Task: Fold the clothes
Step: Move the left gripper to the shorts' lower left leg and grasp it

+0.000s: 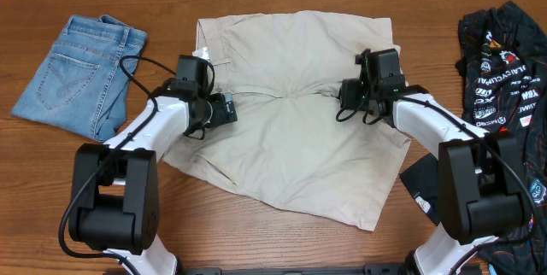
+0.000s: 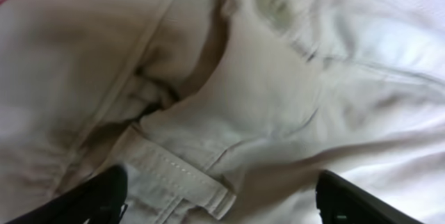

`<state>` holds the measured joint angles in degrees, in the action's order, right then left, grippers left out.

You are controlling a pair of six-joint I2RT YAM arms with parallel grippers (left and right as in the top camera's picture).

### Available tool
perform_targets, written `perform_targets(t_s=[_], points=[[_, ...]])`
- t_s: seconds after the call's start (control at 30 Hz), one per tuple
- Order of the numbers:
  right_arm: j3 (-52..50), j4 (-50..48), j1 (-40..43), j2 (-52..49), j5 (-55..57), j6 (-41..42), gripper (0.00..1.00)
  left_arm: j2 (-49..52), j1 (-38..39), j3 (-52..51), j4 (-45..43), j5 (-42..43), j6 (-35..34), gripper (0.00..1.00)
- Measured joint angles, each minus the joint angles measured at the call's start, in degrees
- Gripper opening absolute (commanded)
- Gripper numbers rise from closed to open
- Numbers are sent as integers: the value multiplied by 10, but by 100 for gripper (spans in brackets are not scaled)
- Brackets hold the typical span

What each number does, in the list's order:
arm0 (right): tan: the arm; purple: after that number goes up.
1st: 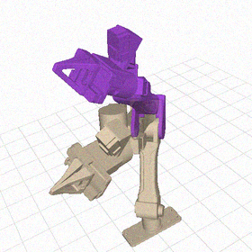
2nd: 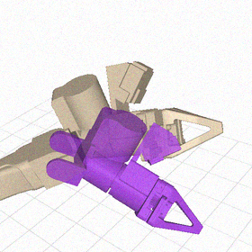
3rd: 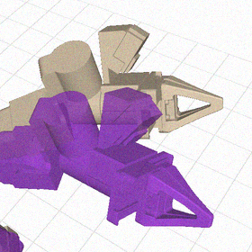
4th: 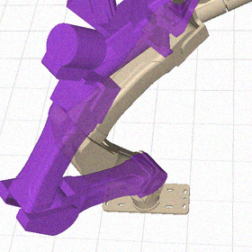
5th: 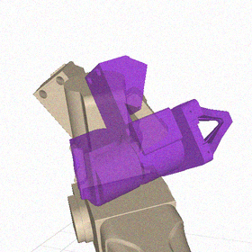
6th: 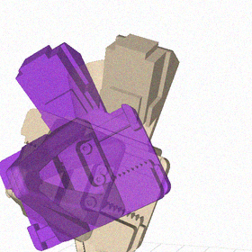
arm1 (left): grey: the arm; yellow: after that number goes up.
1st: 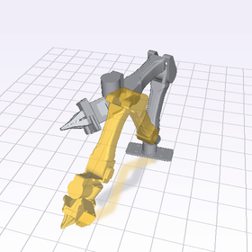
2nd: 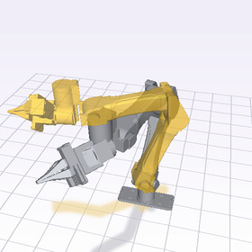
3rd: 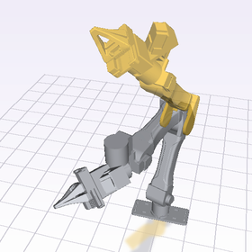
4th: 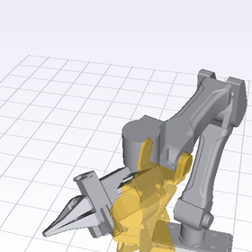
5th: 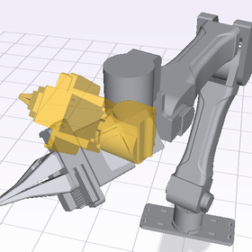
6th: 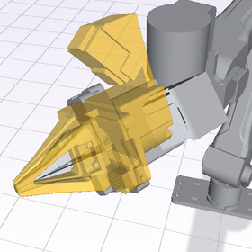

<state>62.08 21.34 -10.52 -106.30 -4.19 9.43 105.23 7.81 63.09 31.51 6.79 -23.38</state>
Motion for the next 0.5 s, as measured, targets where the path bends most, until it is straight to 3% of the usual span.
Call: perform_targets(t_s=[0.17, 0.4, 0.5], points=[[57, 121, 4, 13, 22, -8, 100, -27, -26, 32, 114, -7, 19, 100], [136, 308, 19, 153, 24, -6, 100, -132, -52, 72, 272, -27, 49, 100], [140, 380, 19, 193, 16, 1, 100, -136, -51, 64, 324, -30, 10, 100]])
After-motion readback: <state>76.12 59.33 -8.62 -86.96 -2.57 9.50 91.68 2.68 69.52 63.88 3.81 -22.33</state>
